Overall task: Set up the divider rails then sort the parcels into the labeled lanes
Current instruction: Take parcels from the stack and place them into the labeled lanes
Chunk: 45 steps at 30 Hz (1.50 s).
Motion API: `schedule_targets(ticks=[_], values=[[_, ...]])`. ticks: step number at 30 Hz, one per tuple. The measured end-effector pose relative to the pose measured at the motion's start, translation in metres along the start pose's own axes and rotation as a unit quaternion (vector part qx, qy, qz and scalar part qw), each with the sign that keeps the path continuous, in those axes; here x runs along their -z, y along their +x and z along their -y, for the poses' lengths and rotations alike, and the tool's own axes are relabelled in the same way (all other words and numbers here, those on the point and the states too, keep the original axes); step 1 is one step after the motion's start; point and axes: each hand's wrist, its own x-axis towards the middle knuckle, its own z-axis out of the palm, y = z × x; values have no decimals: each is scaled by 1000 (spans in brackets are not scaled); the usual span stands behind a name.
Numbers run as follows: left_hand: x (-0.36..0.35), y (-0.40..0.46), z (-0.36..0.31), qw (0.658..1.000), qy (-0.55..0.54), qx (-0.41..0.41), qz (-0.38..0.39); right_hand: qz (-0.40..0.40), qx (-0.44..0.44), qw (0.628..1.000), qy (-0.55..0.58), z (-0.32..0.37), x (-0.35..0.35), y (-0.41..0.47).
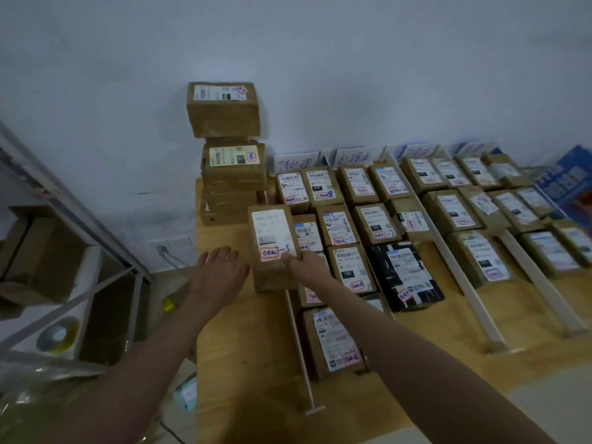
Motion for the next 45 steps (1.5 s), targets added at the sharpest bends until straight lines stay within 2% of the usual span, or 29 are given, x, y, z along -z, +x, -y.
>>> schedule_targets(ticks=[12,20,27,39,45], values=[[2,-45,-143,996,33,-84,-3,-75,2,996,45,-97,111,-86],[-4,-95,-286,987,34,-160,10,-153,-42,983,87,-203,208,-169],[-15,-124,-392,973,52,-226,15,-232,-110,963,86,-280,277,-208],[-40,-65,-517,953,19,-301,8,-282,-157,941,98,-358,388,-192],[-53,-8,-565,956,-28,-289,43,-292,-185,934,85,-378,446,-149]])
